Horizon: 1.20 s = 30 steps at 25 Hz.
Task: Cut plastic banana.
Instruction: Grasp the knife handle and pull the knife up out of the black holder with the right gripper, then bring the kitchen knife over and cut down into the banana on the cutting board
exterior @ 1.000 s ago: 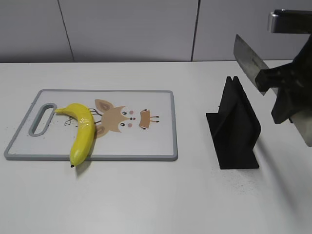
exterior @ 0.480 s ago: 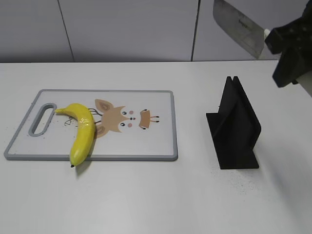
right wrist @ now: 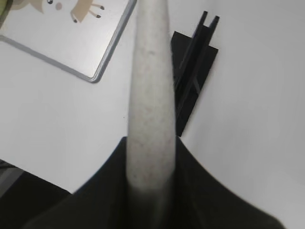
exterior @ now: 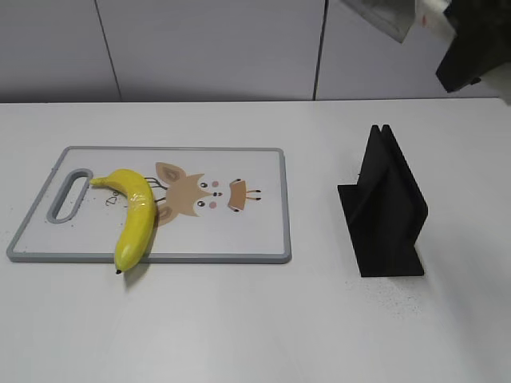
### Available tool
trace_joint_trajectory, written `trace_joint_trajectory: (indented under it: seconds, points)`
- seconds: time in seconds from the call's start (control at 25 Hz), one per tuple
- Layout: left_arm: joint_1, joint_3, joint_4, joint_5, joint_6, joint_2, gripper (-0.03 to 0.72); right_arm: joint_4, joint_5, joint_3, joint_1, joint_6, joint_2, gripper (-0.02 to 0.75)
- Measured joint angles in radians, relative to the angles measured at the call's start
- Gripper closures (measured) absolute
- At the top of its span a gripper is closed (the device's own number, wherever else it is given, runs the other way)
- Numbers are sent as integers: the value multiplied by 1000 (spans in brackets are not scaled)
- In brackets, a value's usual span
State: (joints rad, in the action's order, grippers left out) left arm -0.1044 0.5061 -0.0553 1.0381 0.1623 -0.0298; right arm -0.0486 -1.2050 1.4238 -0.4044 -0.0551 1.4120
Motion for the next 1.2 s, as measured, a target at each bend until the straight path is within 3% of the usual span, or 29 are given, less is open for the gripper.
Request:
trace_joint_trajectory:
  seconds: [0.36,0.76,1.04,1.2]
  points:
    - [0,115,-2,-13,117,-269,168,-41,-1,14,0,-222,95,559]
    - [-1,355,-42,-115,375,-693,168,-47,-2,152,0,-425,270,559]
    - [-28,560,-93,-100,615,-932,169,-89,0,205,0,-606,375,559]
    - [-60,684,-100,-75,816,-1060,185,-202,1,210,-4,-822,409,560]
